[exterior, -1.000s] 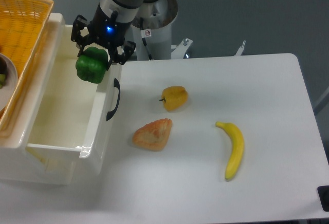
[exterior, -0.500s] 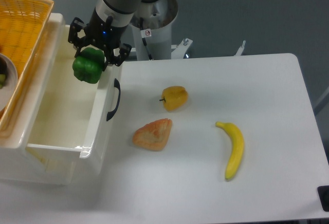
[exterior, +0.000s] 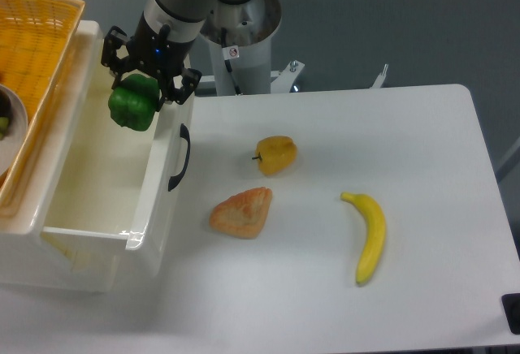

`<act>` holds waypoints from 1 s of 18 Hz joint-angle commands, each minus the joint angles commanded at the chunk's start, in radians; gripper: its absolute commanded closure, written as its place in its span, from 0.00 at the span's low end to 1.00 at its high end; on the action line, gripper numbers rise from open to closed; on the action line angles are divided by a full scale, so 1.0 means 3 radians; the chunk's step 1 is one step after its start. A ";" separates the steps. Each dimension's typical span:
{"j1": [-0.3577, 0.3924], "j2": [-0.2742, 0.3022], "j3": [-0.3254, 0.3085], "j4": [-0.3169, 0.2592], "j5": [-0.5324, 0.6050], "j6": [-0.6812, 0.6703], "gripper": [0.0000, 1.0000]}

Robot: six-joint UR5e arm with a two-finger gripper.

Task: Place the green pepper in the upper white drawer

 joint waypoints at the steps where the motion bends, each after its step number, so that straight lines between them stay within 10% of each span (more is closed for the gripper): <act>1: 0.0000 0.0000 0.0000 0.0000 -0.0005 0.0000 0.00; 18: 0.0220 -0.0005 0.0031 0.0082 0.0501 0.0506 0.00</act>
